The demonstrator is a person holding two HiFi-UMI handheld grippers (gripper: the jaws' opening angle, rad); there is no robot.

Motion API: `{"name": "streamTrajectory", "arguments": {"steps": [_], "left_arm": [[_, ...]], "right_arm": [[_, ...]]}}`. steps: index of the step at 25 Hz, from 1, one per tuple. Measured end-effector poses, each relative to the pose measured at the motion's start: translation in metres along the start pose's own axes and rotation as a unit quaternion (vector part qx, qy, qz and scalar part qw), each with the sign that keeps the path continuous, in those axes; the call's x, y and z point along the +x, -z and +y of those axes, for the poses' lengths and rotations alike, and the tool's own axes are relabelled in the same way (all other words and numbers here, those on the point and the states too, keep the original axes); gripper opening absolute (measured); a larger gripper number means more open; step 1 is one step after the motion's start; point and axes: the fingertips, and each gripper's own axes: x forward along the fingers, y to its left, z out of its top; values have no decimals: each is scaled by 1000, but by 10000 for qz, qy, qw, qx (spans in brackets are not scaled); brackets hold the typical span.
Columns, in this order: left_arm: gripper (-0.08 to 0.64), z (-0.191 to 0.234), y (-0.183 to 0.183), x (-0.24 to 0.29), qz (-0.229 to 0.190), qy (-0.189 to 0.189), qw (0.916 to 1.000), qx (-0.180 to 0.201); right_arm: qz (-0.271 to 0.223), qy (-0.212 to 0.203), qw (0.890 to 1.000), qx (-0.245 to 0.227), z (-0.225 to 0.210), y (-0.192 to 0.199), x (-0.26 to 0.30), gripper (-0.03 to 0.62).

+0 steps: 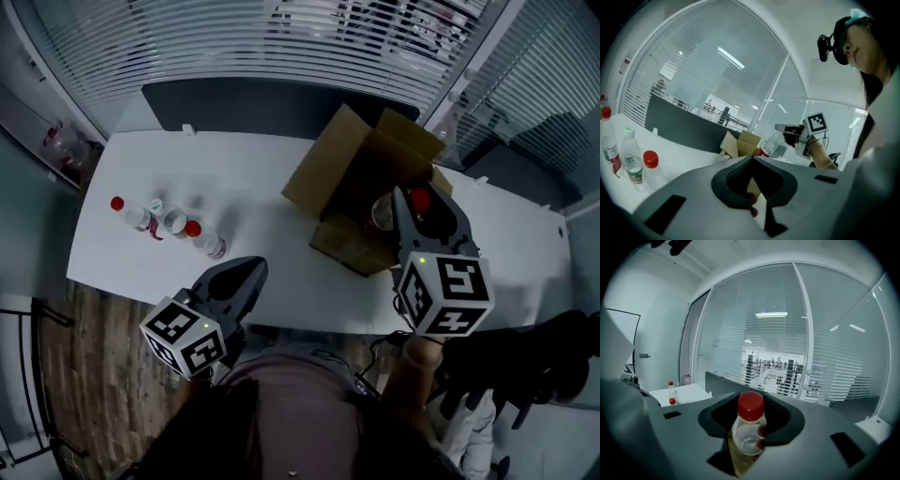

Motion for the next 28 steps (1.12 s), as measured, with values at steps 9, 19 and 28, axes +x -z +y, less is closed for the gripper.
{"name": "streamTrajectory", "arguments": {"steps": [9, 19, 28], "left_arm": [[9, 0, 8, -33, -47, 344, 9994, -65], [9, -2, 23, -68, 9, 550, 9985, -2], [9, 13, 29, -111, 147, 315, 9994, 40]], "right_arm": [[-189, 345, 9991, -123, 26, -17, -51, 169], [-160, 515, 9985, -30, 56, -6, -85, 169], [164, 293, 9994, 50, 104, 24, -78, 169]]}}
